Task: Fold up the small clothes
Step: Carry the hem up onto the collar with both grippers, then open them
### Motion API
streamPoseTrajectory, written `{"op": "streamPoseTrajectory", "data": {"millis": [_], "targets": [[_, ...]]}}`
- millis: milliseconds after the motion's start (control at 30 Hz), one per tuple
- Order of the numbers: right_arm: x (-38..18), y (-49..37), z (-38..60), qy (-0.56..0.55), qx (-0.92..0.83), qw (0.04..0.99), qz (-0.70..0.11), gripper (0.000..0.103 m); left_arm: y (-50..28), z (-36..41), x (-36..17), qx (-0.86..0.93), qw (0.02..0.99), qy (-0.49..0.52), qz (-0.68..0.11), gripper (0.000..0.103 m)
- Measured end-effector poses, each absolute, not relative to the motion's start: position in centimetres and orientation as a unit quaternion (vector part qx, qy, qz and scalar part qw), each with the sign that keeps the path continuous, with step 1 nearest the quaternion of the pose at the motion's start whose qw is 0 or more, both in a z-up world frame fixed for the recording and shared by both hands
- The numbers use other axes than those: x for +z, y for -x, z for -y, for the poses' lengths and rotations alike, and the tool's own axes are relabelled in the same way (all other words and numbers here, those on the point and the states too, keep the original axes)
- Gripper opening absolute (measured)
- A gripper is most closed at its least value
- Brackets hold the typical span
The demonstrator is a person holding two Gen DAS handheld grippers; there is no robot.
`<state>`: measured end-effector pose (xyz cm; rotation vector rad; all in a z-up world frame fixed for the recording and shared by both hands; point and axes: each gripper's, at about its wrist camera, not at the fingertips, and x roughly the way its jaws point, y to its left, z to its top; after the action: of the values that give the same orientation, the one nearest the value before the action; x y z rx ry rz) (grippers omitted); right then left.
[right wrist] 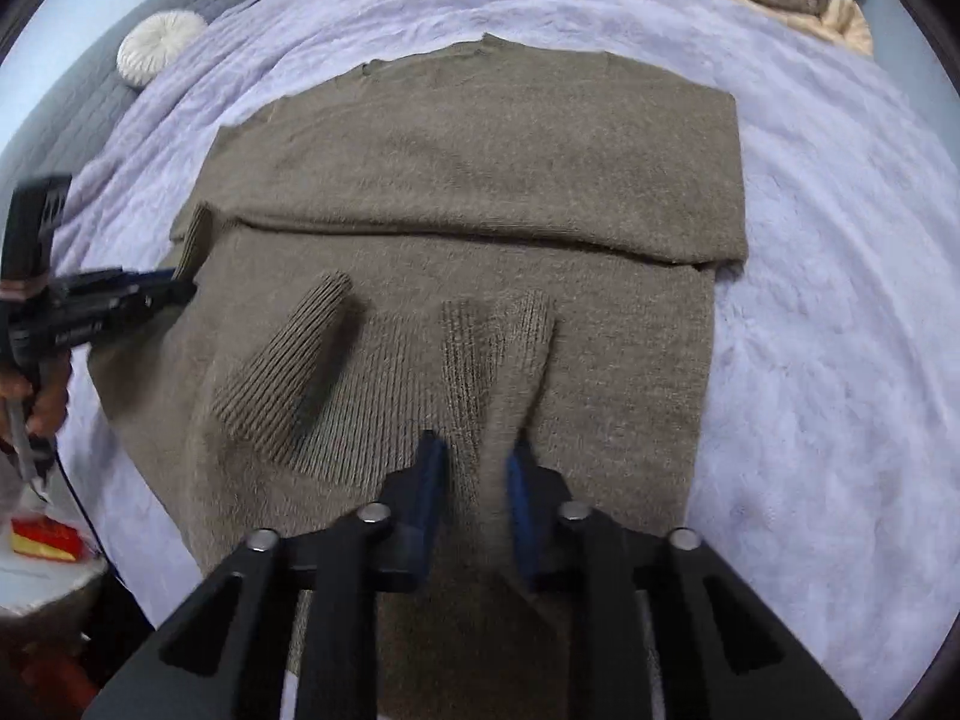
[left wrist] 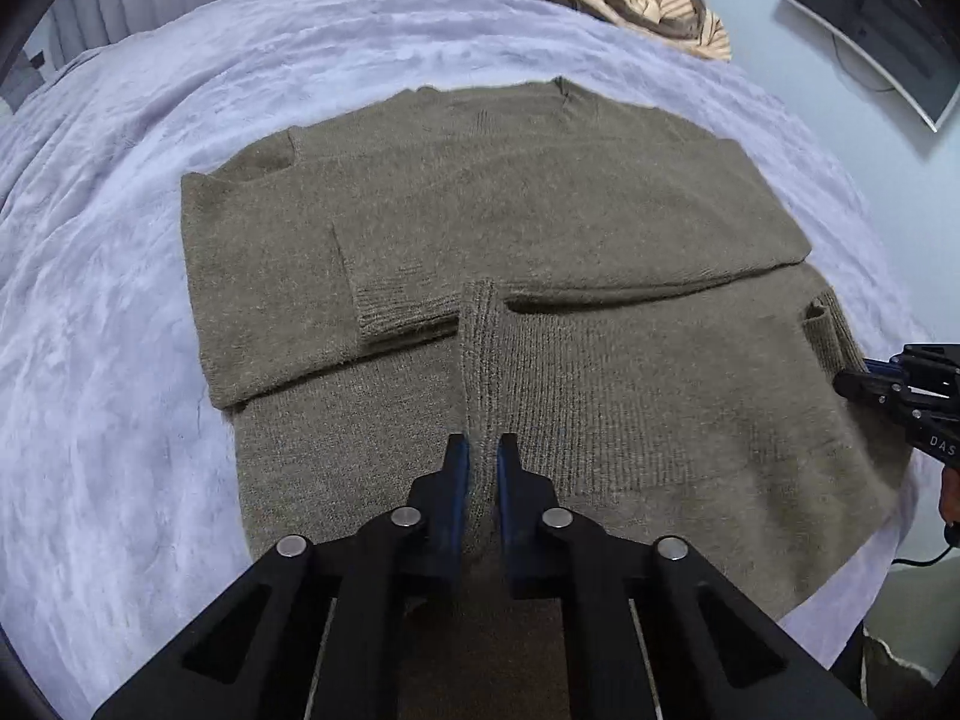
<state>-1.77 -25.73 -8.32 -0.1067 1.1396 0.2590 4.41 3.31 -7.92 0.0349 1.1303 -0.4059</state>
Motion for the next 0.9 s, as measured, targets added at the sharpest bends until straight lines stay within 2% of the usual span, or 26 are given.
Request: {"op": "streamPoseTrajectory", "data": {"millis": [233,500,700,900], "targets": [[-0.7,3.8,26.0,0.072,0.084,0.899,-0.423,0.009,-2.0,-6.6,-0.6,-0.184,0.883,0.024,-0.431,0.008],[4.5,0.5,25.5,0.085,0.053,0.934,-0.342,0.009,-4.0,-8.9,3.9,-0.156,0.920,0.050,-0.356,0.008],[5.1,-5.7,24.4,0.096,0.054,0.938,-0.327,0.009,-9.2,-9.7,3.2,-0.132,0.925,0.076,-0.347,0.008],[1.2,-12.7,24.0,0.098,0.056,0.928,-0.356,0.009,-15.3,-9.2,-1.6,-0.109,0.914,0.074,-0.383,0.008]]}}
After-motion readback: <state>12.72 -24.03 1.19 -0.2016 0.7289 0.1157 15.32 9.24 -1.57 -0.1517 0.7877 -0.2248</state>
